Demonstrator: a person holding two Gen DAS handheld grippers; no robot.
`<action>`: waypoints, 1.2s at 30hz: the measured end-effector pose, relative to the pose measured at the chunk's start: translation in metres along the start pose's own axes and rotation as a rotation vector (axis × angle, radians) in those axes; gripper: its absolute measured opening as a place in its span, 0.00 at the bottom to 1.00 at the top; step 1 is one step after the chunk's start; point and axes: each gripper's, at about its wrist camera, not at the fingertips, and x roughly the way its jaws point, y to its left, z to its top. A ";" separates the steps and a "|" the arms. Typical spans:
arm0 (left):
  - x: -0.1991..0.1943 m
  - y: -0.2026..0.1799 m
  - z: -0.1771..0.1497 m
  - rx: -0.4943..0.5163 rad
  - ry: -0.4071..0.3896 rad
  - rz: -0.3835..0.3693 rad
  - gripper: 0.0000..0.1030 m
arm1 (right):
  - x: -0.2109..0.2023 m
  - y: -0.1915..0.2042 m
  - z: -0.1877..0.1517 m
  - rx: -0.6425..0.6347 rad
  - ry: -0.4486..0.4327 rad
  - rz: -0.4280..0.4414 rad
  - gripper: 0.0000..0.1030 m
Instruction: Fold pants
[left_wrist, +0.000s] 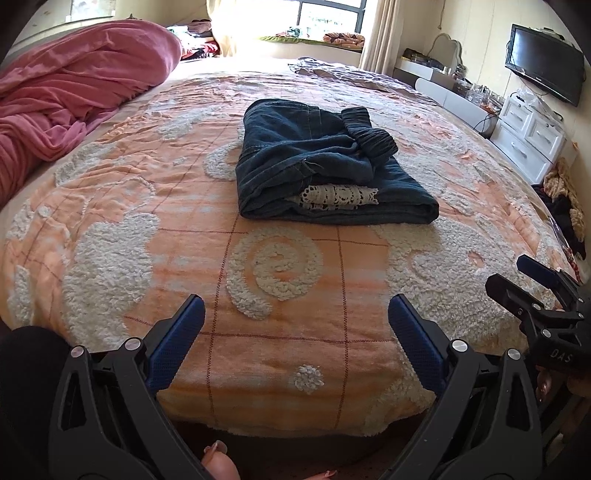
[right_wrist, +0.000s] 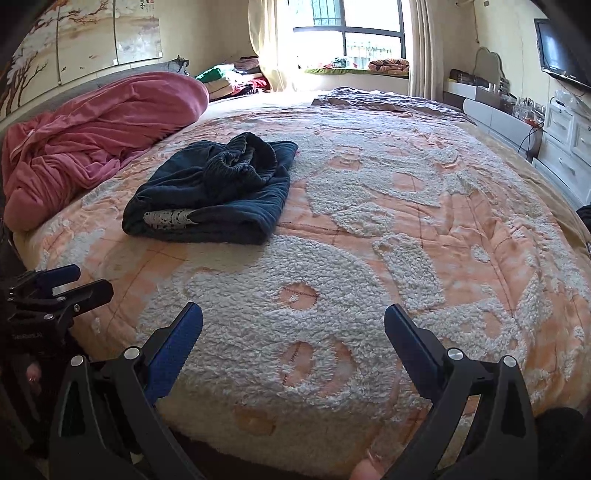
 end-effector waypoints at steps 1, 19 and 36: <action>0.000 0.000 0.000 -0.001 0.000 0.005 0.91 | 0.000 0.000 0.000 -0.001 0.000 0.000 0.95; 0.001 0.001 0.001 -0.001 0.006 0.018 0.91 | 0.004 0.000 -0.002 0.003 0.007 -0.002 0.95; -0.001 0.004 0.003 -0.016 0.006 0.007 0.91 | 0.004 0.001 -0.003 0.011 0.006 -0.005 0.95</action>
